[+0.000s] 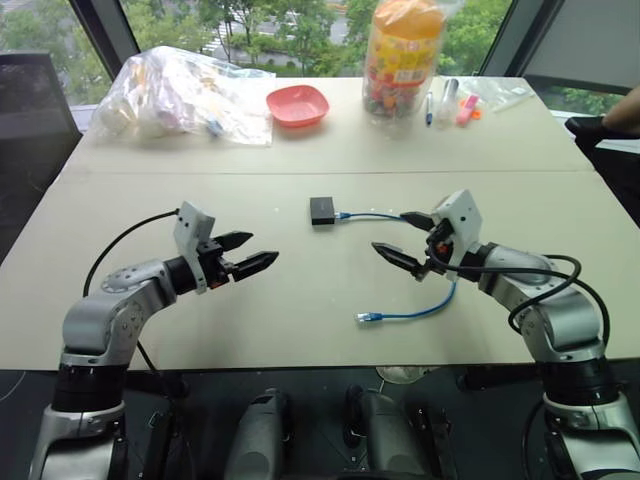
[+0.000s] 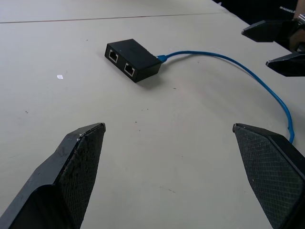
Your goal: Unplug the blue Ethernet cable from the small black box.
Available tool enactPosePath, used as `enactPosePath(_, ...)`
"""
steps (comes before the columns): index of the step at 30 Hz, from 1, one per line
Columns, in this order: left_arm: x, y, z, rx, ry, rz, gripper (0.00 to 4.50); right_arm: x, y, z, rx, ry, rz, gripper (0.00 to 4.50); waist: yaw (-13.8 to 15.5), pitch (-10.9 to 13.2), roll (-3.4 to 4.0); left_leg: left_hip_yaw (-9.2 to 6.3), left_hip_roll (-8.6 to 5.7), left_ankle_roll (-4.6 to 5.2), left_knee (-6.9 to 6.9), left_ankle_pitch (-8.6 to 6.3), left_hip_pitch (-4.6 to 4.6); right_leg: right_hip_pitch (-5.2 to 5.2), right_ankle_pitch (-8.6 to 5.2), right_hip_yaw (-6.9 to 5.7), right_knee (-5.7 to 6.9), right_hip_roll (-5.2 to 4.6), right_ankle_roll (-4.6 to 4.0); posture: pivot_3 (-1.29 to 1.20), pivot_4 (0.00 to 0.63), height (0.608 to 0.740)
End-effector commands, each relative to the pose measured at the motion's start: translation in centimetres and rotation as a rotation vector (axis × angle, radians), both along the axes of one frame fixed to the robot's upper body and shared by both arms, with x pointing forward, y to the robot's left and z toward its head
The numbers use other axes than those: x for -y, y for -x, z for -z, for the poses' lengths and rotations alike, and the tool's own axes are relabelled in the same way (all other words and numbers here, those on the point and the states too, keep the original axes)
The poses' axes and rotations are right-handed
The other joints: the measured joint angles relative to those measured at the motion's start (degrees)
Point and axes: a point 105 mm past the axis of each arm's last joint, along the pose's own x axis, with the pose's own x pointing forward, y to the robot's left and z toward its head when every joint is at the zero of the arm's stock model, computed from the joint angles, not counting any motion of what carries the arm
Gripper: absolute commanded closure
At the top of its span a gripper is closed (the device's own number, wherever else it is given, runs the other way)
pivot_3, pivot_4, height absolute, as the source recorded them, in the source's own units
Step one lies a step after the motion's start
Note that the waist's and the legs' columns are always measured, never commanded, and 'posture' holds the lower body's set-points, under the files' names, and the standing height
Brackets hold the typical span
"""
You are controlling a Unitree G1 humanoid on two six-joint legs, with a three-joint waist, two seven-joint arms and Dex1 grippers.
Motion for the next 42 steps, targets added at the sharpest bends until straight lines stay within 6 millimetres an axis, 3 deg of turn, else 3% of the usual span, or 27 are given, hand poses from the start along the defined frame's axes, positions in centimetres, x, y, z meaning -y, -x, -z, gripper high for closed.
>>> enactPosePath(1, 0.1, -0.2, -0.8, 0.049, 0.003, 0.003, 0.05, -0.2, 0.0, -1.1, 0.05, -0.007, -0.011, 0.0, 0.0, 0.0, 0.0, 0.0, 0.0, 0.0, 0.0, 0.0, 0.0, 0.0, 0.0, 0.0, 0.0, 0.0, 0.0, 0.0, 0.15, 0.74)
enactPosePath(12, -0.1, -0.5, -0.8, 0.059, -0.026, 0.006, 0.05, -0.3, 0.0, -1.1, 0.055, -0.001, -0.013, 0.0, 0.0, 0.0, 0.0, 0.0, 0.0, 0.0, 0.0, 0.0, 0.0, -0.01, 0.0, 0.0, 0.01, 0.0, 0.0, 0.0, 0.15, 0.74)
enactPosePath(18, -0.6, -1.9, -1.5, 0.12, -0.083, -0.003, 0.05, -1.0, -1.0, -0.7, 0.054, 0.015, -0.038, 0.0, 0.0, 0.0, 0.0, 0.0, 0.0, 0.01, 0.01, 0.01, 0.02, 0.0, 0.0, 0.0, 0.03, 0.01, 0.0, 0.0, 0.15, 0.74)
enactPosePath(23, -2.1, -4.1, -2.6, 0.198, -0.239, 0.021, 0.05, -1.9, -3.6, 0.3, 0.032, 0.089, -0.096, 0.0, -0.2, 0.0, 0.0, 0.03, -0.01, 0.02, 0.05, 0.02, 0.03, -0.02, 0.01, 0.0, 0.08, 0.02, -0.01, 0.0, 0.15, 0.74)
enactPosePath(26, -2.7, -4.9, -4.5, 0.227, -0.242, 0.063, 0.05, -2.5, -7.2, 0.6, 0.017, 0.129, -0.099, 0.0, -0.6, 0.0, -0.02, 0.13, -0.15, 0.04, 0.06, 0.03, 0.04, -0.06, 0.03, 0.02, 0.14, 0.05, -0.03, 0.0, 0.15, 0.74)
enactPosePath(29, -2.8, -5.1, -4.8, 0.245, -0.241, 0.058, 0.05, -3.6, -9.7, 1.0, -0.005, 0.161, -0.111, 0.0, -1.4, 0.0, -0.02, 0.14, -0.24, 0.05, 0.05, 0.05, 0.05, -0.09, 0.05, 0.05, 0.25, 0.04, -0.03, 0.0, 0.15, 0.74)
enactPosePath(33, -2.3, -4.2, -4.1, 0.24, -0.201, 0.038, 0.05, -4.8, -11.1, 2.1, -0.05, 0.216, -0.095, 0.0, -1.7, 0.0, -0.02, 0.18, -0.31, 0.06, -0.04, 0.05, 0.02, -0.11, 0.14, 0.07, 0.49, 0.0, 0.19, 0.0, 0.15, 0.74)
enactPosePath(36, -2.3, -3.0, -3.1, 0.23, -0.194, 0.002, 0.05, -5.6, -11.0, 3.6, -0.114, 0.281, -0.117, 0.0, -1.8, 0.0, -0.02, 0.28, -0.33, 0.07, -0.06, 0.05, 0.03, -0.17, 0.13, 0.15, 0.81, -0.06, 0.2, 0.0, 0.15, 0.74)
enactPosePath(39, -2.8, -1.8, -2.8, 0.219, -0.171, -0.054, 0.03, -6.3, -10.3, 4.7, -0.16, 0.323, -0.173, 0.92, -1.9, 0.0, -0.02, 0.26, -0.32, 0.06, -0.04, 0.05, 0.11, -0.18, 0.12, 0.19, 0.79, -0.08, 0.2, 0.0, 0.15, 0.74)
enactPosePath(42, -3.8, -1.0, -2.3, 0.196, -0.154, -0.117, 0.03, -7.6, -10.6, 4.1, -0.111, 0.326, -0.177, 2.48, -1.9, 0.0, -0.02, 0.06, -0.29, -0.06, -0.01, 0.12, 0.24, -0.12, 0.04, 0.19, 0.83, -0.08, 0.29, 0.0, 0.15, 0.74)
